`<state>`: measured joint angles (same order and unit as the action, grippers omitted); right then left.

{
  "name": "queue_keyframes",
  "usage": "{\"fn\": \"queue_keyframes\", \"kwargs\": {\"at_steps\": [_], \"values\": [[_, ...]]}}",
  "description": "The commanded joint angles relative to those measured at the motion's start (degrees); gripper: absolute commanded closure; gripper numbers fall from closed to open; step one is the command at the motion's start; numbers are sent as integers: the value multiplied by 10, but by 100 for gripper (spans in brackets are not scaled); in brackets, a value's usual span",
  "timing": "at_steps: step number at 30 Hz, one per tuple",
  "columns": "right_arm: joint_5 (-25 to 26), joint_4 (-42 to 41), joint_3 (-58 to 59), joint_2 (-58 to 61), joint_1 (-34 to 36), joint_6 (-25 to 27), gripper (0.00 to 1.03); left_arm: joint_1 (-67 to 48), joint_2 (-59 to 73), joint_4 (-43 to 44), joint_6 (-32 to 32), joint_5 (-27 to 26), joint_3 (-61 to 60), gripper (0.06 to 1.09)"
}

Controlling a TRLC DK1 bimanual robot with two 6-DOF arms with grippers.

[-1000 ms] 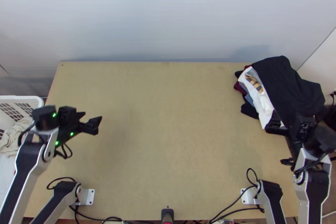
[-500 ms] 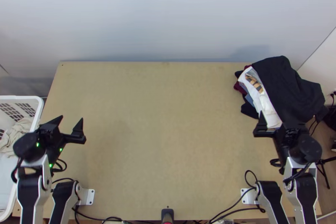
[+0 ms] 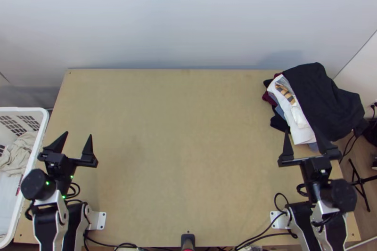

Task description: Fold the t-shirt

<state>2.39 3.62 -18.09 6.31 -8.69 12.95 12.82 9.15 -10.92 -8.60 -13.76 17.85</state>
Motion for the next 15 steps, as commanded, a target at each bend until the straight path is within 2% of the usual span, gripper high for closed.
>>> {"fn": "queue_keyframes", "kwargs": {"at_steps": [1, 4, 9, 15], "values": [[1, -69, 64, -67, -14, 9, 4, -2, -93, 31, -2, -3, -88, 10], [1, -112, 100, -67, -14, 8, 4, 2, -92, 53, 2, -3, -107, 10], [2, -114, 141, -67, -14, 5, 4, 3, -92, 70, 3, -3, -124, 10], [2, -114, 176, -66, -18, 28, 4, 5, -92, 97, -6, -3, -154, 10]]}}
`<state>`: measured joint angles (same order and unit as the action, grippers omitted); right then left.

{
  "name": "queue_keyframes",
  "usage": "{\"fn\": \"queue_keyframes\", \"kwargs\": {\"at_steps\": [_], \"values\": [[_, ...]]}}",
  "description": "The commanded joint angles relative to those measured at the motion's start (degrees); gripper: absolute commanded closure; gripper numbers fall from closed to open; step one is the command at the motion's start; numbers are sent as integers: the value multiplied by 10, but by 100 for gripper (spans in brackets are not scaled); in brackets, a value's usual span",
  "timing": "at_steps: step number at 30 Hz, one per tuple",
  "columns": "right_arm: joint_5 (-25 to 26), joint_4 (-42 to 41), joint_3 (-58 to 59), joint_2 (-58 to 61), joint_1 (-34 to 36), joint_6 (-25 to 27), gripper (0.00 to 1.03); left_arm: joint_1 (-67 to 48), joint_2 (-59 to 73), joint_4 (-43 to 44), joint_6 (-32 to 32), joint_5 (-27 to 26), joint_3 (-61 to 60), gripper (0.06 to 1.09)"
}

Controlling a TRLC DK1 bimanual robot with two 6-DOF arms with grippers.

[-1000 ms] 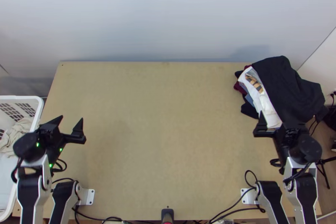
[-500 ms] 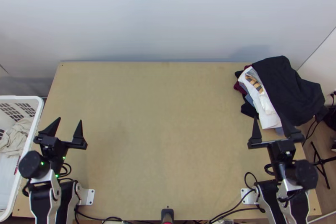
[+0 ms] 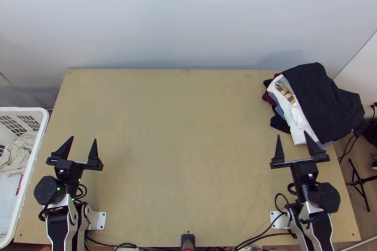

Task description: Fold the t-shirt

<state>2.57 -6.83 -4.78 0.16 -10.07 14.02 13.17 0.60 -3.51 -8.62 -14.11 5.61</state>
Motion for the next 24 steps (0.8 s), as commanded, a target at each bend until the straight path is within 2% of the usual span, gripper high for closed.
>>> {"fn": "queue_keyframes", "kwargs": {"at_steps": [1, 3, 13, 24], "values": [[0, -5, 46, -4, -4, 19, 4, 1, -7, 23, -6, 0, -33, 10], [0, 27, 46, -4, -3, 17, 4, 0, -5, 32, -10, 1, -41, 10], [0, 69, 43, -3, -11, 20, 4, 7, -4, 44, -27, 15, -46, 10], [-1, 73, 42, -2, -14, 7, 4, 10, -6, 46, -24, 15, -46, 10]]}}
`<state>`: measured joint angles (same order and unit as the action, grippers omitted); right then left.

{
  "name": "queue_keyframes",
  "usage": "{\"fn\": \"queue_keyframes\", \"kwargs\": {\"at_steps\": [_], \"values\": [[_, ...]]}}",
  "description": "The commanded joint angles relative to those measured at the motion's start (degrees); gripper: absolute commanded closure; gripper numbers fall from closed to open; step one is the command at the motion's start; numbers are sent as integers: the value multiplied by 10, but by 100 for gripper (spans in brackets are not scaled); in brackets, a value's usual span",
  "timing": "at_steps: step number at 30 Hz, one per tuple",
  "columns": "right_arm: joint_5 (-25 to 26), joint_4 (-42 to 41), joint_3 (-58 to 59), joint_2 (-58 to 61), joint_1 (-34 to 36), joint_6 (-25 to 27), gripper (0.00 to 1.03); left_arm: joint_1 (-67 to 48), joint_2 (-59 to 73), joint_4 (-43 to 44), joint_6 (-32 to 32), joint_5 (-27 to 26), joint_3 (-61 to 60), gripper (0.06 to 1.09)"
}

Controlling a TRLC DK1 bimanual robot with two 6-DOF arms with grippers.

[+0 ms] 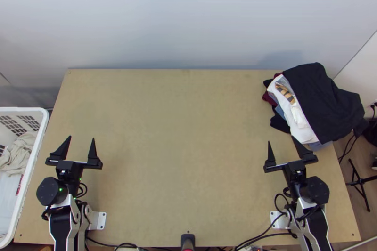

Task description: Fold the t-shirt

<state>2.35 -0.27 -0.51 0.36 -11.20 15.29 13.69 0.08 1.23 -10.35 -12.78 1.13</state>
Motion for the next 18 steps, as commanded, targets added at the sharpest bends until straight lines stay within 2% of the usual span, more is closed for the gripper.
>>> {"fn": "queue_keyframes", "kwargs": {"at_steps": [1, 18], "values": [[1, 7, 1, -4, -1, -6, 4, 5, -1, -2, -6, 2, -2, 10], [1, 7, 0, -4, 0, -6, 4, 9, -1, -2, -7, 2, -2, 10]]}}
